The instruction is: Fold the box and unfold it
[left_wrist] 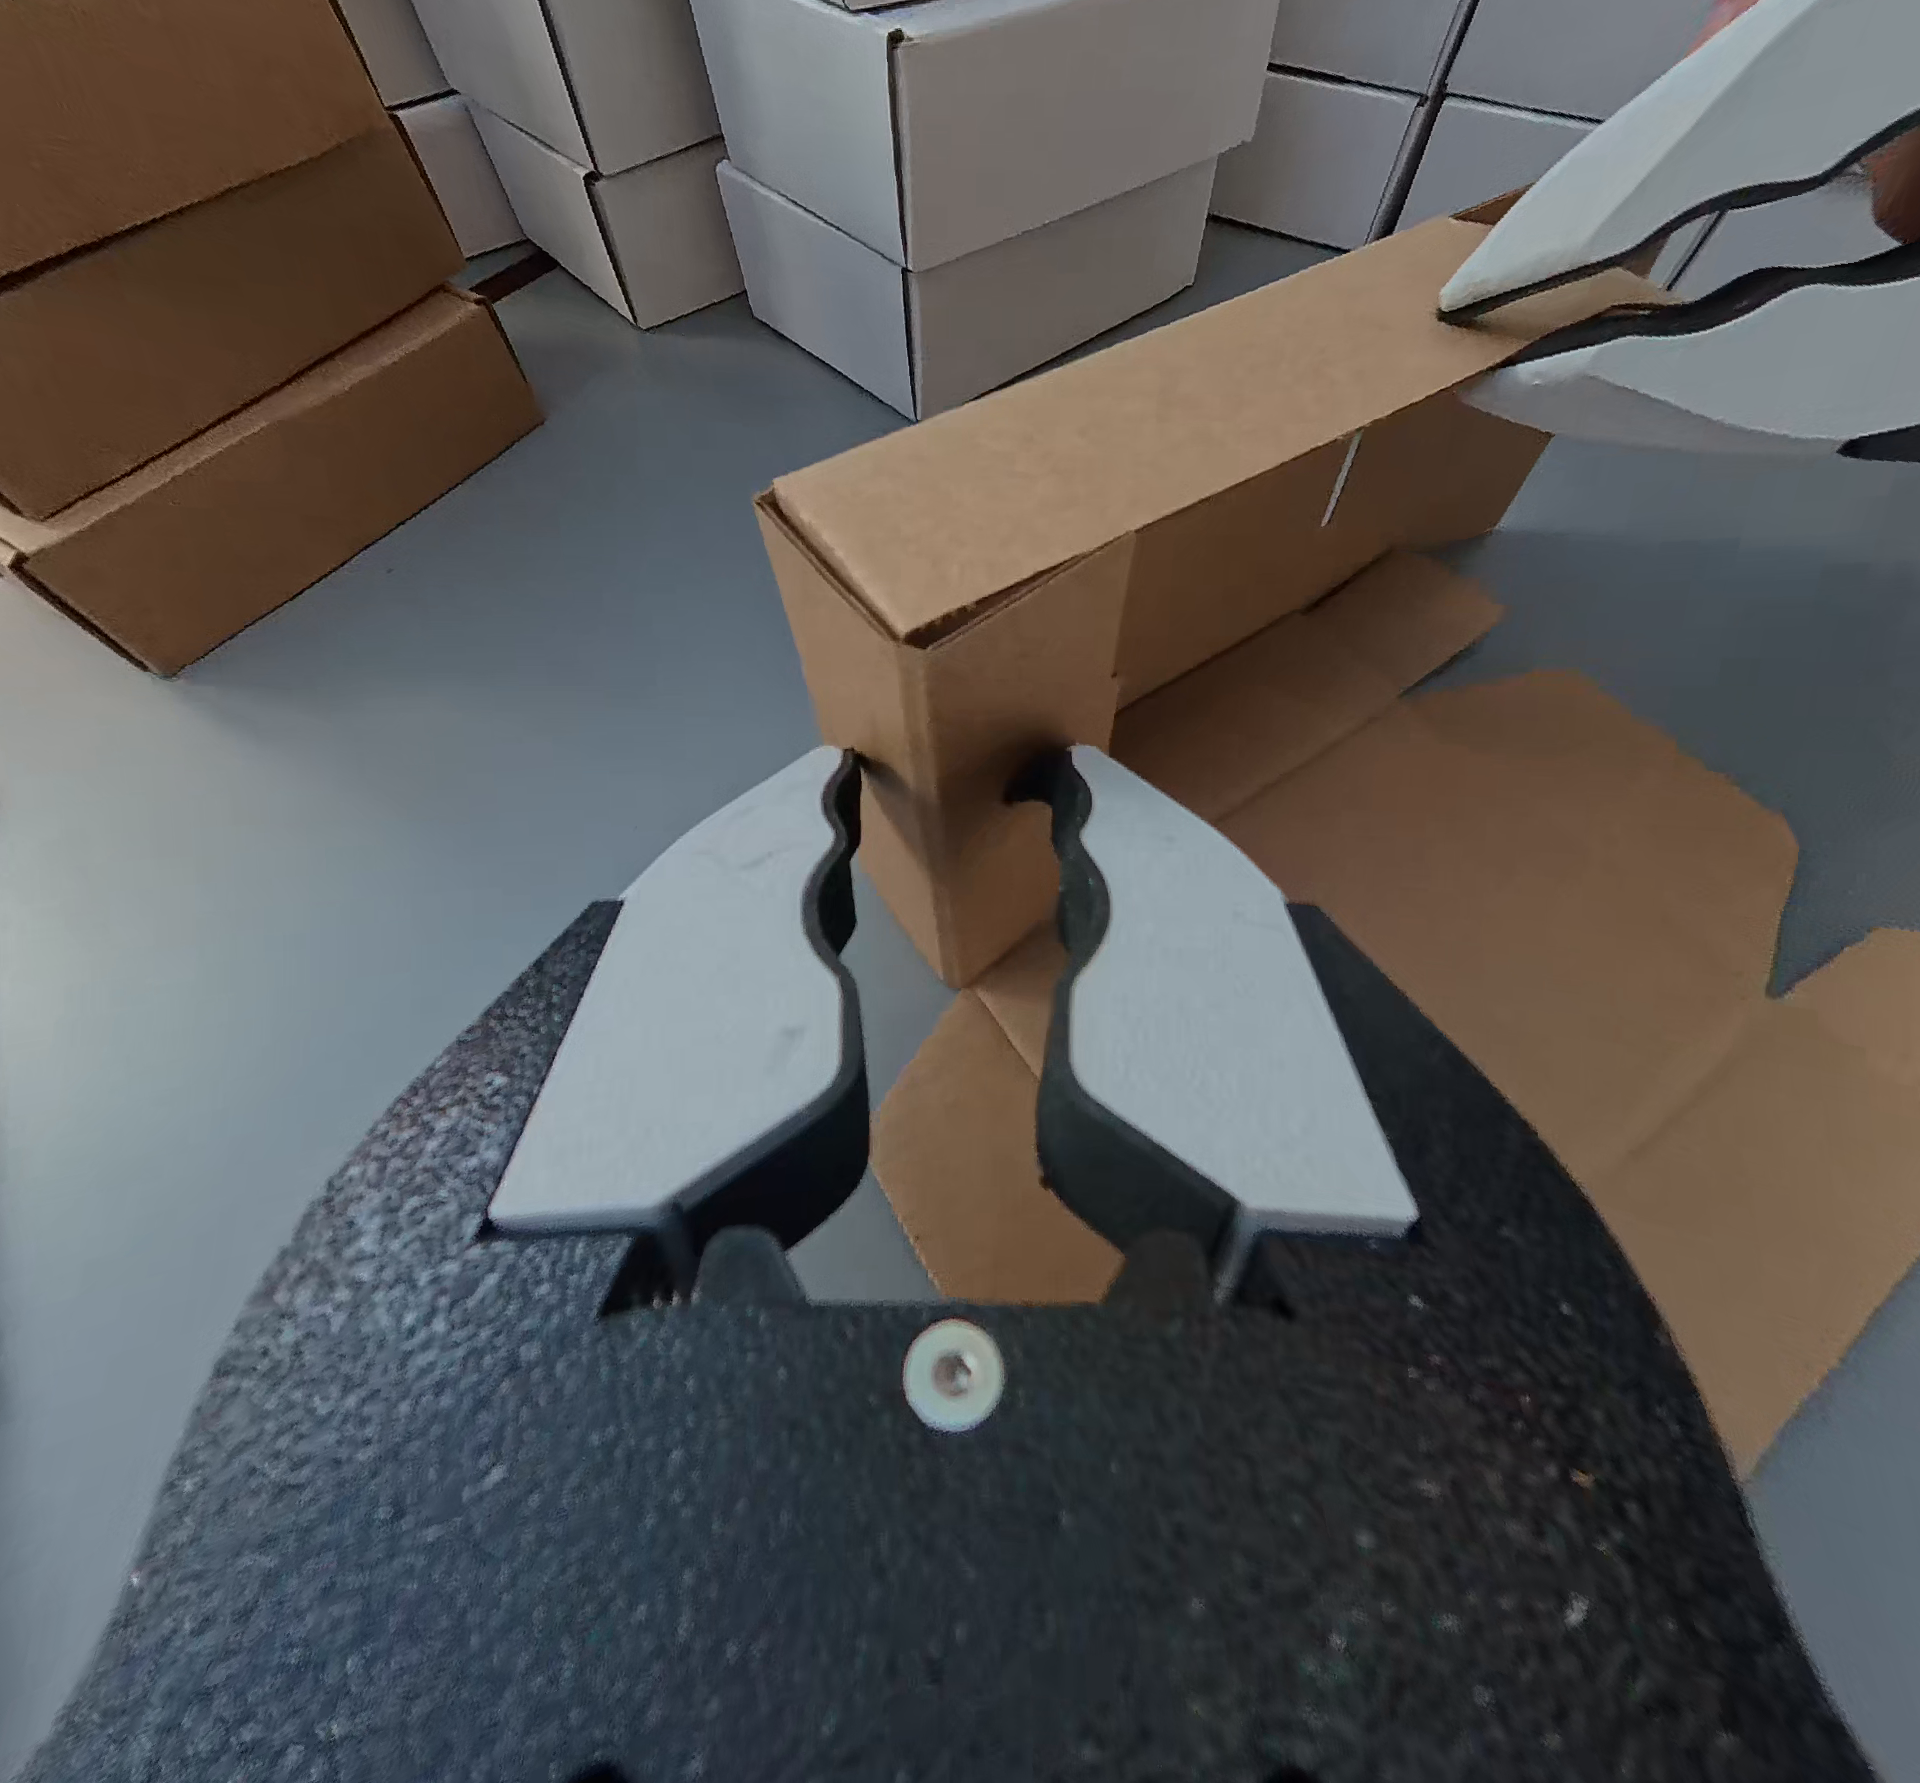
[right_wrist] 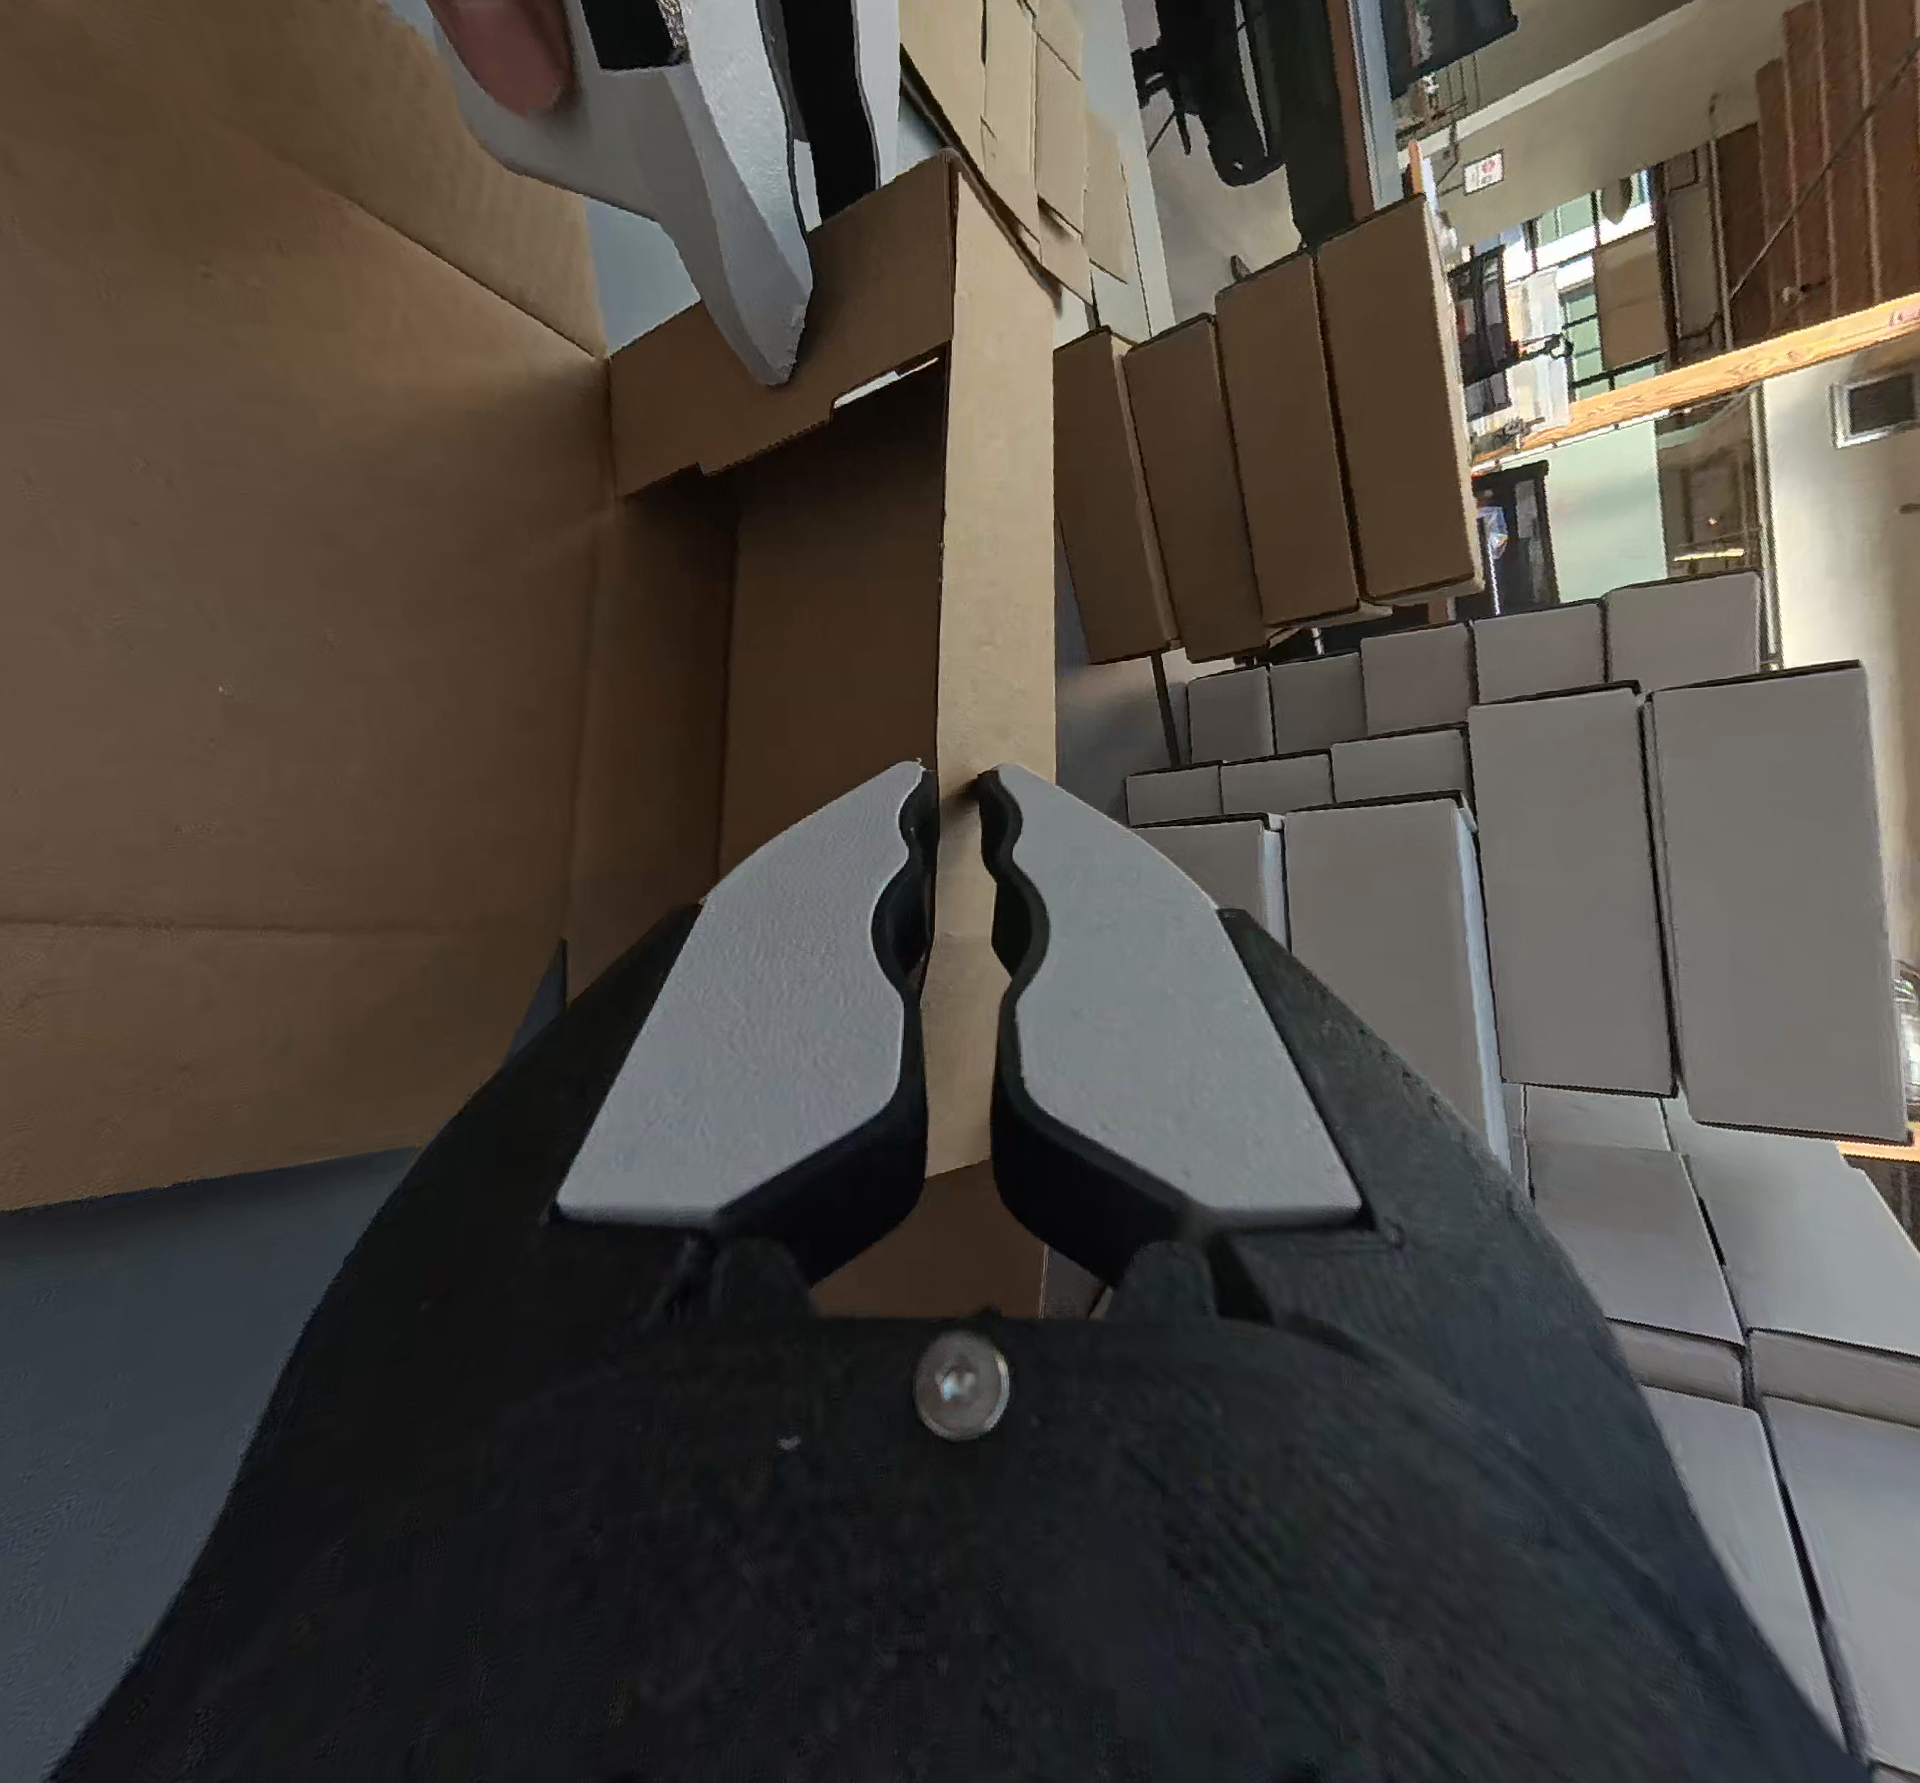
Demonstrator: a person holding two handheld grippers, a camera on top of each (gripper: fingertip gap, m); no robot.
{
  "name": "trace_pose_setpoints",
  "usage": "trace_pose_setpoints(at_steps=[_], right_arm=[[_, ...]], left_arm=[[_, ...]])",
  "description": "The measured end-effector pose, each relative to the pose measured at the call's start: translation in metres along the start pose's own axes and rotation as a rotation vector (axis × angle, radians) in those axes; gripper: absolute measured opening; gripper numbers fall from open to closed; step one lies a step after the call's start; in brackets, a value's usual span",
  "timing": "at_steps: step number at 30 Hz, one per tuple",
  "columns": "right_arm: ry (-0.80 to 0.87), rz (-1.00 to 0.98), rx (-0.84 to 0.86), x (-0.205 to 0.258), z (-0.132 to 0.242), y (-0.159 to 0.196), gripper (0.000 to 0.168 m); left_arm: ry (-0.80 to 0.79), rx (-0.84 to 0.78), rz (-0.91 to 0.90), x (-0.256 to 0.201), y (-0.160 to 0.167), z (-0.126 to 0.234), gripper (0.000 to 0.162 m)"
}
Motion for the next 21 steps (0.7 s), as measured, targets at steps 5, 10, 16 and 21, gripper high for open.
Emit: trace_pose_setpoints(at_steps=[5, 10, 16, 21], right_arm=[[-0.045, -0.090, -0.036, -0.008, -0.005, 0.005, 0.008], [-0.069, -0.221, -0.071, -0.021, -0.011, 0.016, 0.008], [-0.055, -0.181, -0.047, -0.027, -0.015, 0.021, 0.006], [-0.049, -0.398, -0.146, -0.038, -0.018, 0.030, 0.004]], left_arm=[[0.004, 0.006, 0.076, 0.007, -0.004, -0.015, 0.034], [0.079, 0.020, 0.009, 0.013, -0.010, -0.025, 0.036], [0.125, 0.073, 0.014, 0.019, -0.015, -0.033, 0.032], [0.076, 0.076, 0.045, 0.022, -0.018, -0.040, 0.026]])
Point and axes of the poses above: each gripper's, where its closed fingertips meet, z back along the fingers, y out of its underside, x = y × z across the jaws, the point moved 3 cm from there along z, back along the fingers, and after that the axes turned 9 degrees about -y, right-handed, at the moved point
